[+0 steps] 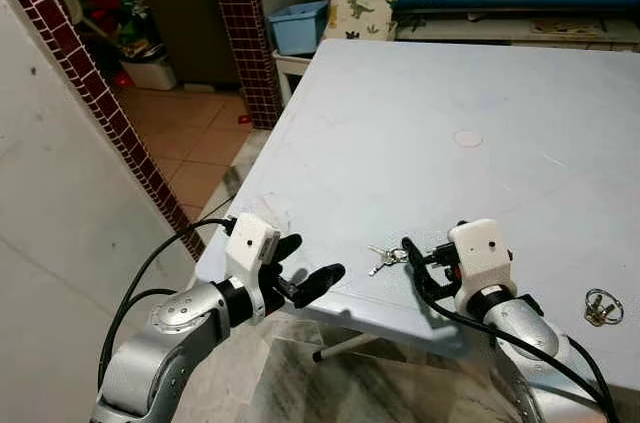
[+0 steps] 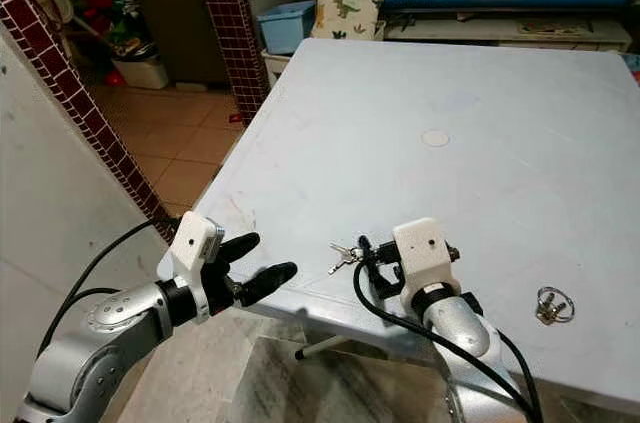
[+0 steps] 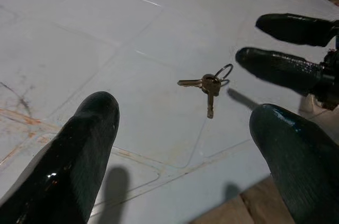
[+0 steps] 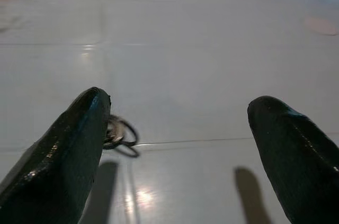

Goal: Hang keys on a hook

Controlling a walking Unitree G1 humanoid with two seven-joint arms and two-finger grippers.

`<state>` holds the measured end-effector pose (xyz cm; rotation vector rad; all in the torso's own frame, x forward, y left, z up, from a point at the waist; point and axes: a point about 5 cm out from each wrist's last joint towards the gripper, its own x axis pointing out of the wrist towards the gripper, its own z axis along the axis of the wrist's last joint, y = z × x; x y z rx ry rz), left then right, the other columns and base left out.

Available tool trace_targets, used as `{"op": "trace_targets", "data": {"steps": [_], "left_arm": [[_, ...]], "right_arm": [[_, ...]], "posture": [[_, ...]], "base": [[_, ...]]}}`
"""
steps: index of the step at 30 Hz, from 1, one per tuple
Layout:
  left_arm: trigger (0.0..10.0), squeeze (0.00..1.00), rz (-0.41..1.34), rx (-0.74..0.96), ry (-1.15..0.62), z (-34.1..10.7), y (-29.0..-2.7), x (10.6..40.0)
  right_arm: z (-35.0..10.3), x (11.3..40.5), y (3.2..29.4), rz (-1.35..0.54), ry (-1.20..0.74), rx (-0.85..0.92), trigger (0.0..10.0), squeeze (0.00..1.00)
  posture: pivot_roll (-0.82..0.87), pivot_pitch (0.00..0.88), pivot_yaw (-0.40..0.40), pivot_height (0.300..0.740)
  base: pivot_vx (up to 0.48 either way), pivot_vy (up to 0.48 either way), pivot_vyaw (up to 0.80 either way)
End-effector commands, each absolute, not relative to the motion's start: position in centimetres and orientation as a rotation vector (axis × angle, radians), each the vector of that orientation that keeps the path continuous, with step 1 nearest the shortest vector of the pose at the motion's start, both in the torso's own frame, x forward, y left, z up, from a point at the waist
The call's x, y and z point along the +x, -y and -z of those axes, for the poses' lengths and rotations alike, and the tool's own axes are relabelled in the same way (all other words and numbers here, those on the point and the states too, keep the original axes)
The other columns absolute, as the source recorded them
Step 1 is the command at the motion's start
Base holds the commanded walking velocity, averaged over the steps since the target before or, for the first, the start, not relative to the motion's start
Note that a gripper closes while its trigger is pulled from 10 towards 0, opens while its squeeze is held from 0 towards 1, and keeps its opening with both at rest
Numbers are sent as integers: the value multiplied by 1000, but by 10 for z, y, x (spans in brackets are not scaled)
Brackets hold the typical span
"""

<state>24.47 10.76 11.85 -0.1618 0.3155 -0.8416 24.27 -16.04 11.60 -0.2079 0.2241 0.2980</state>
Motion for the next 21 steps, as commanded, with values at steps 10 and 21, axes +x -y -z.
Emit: {"op": "trace_targets", "data": {"steps": [10, 21], "left_arm": [[10000, 0, 853, -135, -334, -121, -119, 239], [10000, 0, 864, -140, -331, -122, -115, 239]], "right_arm": [[-113, 243, 158, -393, -239, -181, 10000, 0], [-103, 243, 165, -441, -271, -166, 3922, 0]], "posture": [[29, 55, 130, 740], [24, 57, 133, 740]], "base": [[0, 0, 0], [0, 0, 0]]}}
